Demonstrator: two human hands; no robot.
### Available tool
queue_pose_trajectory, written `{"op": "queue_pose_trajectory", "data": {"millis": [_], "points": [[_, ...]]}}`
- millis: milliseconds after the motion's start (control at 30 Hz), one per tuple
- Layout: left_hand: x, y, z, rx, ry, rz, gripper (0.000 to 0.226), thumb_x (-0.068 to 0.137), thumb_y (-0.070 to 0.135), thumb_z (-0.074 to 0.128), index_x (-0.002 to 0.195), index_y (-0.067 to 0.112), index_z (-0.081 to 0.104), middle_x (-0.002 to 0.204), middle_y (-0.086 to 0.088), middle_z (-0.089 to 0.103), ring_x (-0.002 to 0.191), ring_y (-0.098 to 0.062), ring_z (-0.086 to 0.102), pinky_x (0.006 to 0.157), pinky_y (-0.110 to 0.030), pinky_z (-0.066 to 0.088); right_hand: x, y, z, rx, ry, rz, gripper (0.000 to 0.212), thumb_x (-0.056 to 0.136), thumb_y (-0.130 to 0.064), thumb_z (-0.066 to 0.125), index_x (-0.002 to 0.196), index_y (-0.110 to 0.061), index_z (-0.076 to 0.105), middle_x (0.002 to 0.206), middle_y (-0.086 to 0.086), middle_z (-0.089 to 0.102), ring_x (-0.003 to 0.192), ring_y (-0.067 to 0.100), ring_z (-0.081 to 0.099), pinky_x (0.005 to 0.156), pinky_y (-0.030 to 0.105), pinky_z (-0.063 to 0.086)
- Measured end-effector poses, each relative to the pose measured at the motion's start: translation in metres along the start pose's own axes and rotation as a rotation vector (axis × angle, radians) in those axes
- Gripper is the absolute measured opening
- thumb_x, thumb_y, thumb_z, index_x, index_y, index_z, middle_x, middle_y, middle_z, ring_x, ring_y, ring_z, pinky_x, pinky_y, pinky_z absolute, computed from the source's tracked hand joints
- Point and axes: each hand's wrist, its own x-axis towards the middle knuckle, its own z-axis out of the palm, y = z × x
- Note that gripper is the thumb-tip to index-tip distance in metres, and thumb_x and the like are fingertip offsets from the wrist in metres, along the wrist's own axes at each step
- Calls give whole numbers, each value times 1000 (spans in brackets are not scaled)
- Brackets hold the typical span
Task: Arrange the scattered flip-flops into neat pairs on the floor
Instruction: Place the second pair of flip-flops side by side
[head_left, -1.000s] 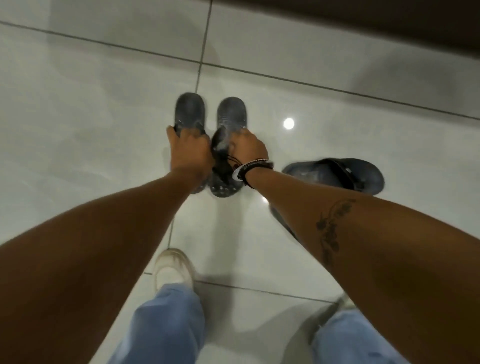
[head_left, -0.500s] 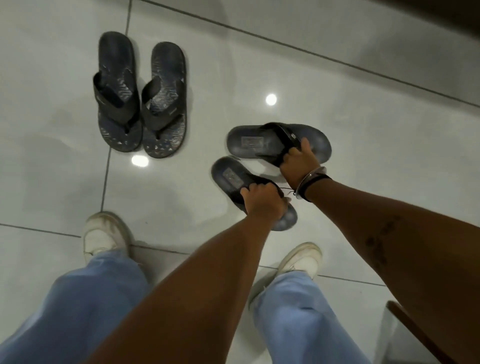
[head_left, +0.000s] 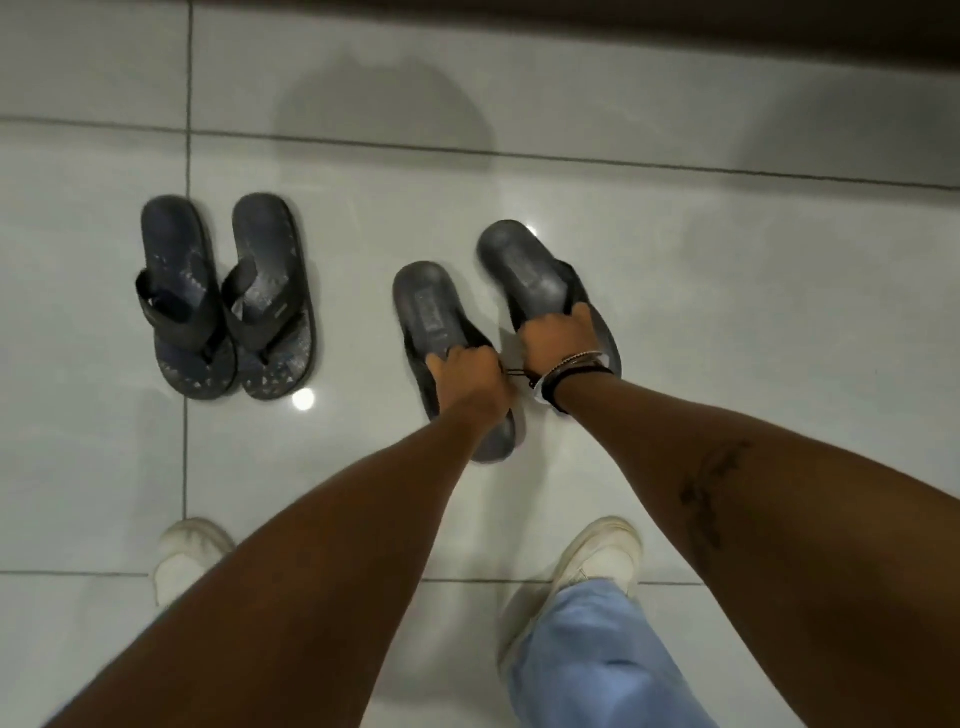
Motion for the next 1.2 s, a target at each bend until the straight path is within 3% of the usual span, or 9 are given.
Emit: {"op": "queue_pose_trajectory", "data": {"millis": [233, 400, 567, 667, 767, 867, 967, 1033, 1200], "points": [[33, 33, -13, 247, -63, 331, 9, 86, 31, 62, 88, 24, 67, 92, 2, 71, 106, -24, 55, 99, -49, 28, 9, 13, 2, 383, 80, 357, 27, 95, -12, 42, 89, -17, 68, 88, 7, 71, 90, 30, 62, 96, 42, 35], [40, 35, -2, 313, -82, 406, 16, 91, 30, 54, 93, 24, 69, 95, 2, 70, 113, -25, 49, 105, -53, 25, 2, 22, 21, 401, 29, 354, 19, 91, -16, 48, 80, -22, 62, 81, 4, 67, 85, 27, 63, 94, 42, 33], [32, 25, -4, 144, -13, 401, 21, 94, 25, 49, 88, 24, 69, 94, 2, 69, 109, -25, 51, 104, -52, 29, -9, 17, 23, 384, 88, 329, 15, 88, -18, 51, 84, -19, 66, 90, 7, 68, 94, 29, 62, 94, 45, 35], [26, 9, -17, -31, 126, 310, 28, 97, 28, 43, 89, 22, 70, 99, -2, 66, 100, -25, 54, 97, -48, 34, -13, 5, 22, 283, 259, 311, 21, 86, -21, 52, 99, -12, 67, 111, 12, 62, 108, 32, 53, 94, 48, 34], [30, -38, -41, -56, 256, 126, 30, 99, 27, 41, 99, 17, 70, 102, -5, 67, 97, -27, 57, 91, -44, 33, -8, -35, 15, 218, 369, 130, 35, 81, -21, 53, 113, -10, 63, 122, 15, 56, 110, 32, 51, 95, 48, 36], [44, -109, -75, 45, 369, -90, 33, 98, 33, 44, 111, 16, 69, 114, -9, 64, 107, -31, 56, 93, -43, 32, 9, -89, 4, 292, 174, -68, 54, 90, -26, 51, 142, -15, 39, 156, 14, 25, 139, 28, 30, 110, 50, 24], [56, -182, -109, 92, 456, -295, 40, 95, 38, 45, 113, 10, 67, 118, -13, 63, 112, -33, 54, 100, -48, 31, 32, -141, -4, 241, -8, -175, 73, 92, -31, 56, 152, -24, 15, 162, 7, -5, 148, 25, 5, 117, 50, 12], [62, -220, -125, 53, 444, -392, 42, 93, 42, 48, 110, 9, 67, 117, -14, 64, 114, -34, 54, 105, -52, 30, 47, -168, -7, 189, -44, -165, 71, 94, -28, 53, 152, -26, 11, 162, 7, -8, 148, 27, 0, 118, 50, 10], [86, -263, -143, 11, 211, -465, 38, 87, 52, 56, 97, 16, 64, 104, -10, 68, 110, -32, 56, 106, -52, 28, 73, -203, -5, 133, -57, 6, 60, 97, -11, 33, 152, -25, 10, 161, 13, -9, 147, 33, 0, 116, 55, 14]]}}
